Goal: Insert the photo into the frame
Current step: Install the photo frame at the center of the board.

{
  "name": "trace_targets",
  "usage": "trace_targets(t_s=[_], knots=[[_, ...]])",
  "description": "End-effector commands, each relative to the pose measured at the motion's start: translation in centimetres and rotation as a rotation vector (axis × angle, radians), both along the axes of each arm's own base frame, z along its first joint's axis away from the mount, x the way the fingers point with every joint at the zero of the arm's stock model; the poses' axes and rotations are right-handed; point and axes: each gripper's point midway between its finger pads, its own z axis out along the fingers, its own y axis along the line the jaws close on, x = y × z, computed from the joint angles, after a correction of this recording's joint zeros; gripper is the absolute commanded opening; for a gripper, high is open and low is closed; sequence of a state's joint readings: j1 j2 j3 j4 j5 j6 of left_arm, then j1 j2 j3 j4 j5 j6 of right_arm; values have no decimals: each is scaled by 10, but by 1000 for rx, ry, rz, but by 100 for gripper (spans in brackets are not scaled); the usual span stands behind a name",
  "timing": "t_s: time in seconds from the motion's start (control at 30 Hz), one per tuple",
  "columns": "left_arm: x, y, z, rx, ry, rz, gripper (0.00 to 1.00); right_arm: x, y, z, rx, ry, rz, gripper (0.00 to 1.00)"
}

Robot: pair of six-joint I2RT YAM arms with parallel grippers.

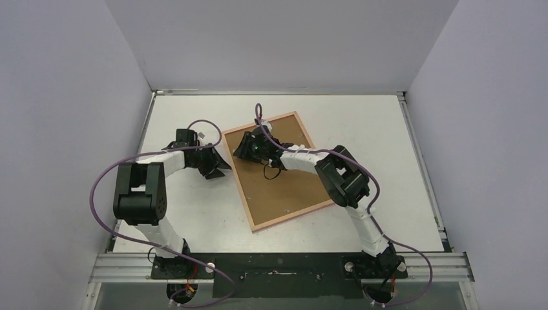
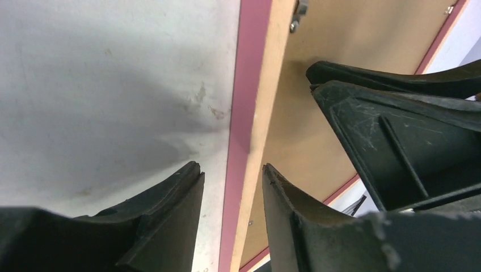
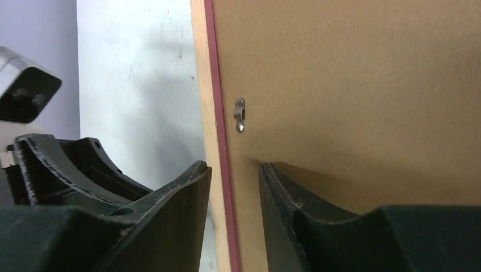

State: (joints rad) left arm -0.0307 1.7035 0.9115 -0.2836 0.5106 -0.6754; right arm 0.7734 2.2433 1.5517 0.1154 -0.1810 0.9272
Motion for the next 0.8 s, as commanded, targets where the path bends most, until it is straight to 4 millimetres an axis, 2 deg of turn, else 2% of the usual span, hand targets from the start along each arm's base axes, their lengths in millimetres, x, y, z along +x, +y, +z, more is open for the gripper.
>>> trace_targets(t_s=[0.0, 0.13, 0.3, 0.5, 0.77], knots=[[28, 0, 4, -17, -57, -26, 38, 26, 13, 16, 63, -53, -11, 38], [36, 0, -6, -34, -52, -39, 29, 37, 18, 8, 66, -61, 2, 38], [43, -3, -12, -55, -47, -53, 27, 41, 19, -8, 43, -50, 8, 38], [45, -3, -16, -58, -33, -58, 26, 36, 23, -24, 42, -29, 55, 37], [48, -5, -16, -71, -24, -66, 26, 22, 40, -24, 112, -8, 173, 35]])
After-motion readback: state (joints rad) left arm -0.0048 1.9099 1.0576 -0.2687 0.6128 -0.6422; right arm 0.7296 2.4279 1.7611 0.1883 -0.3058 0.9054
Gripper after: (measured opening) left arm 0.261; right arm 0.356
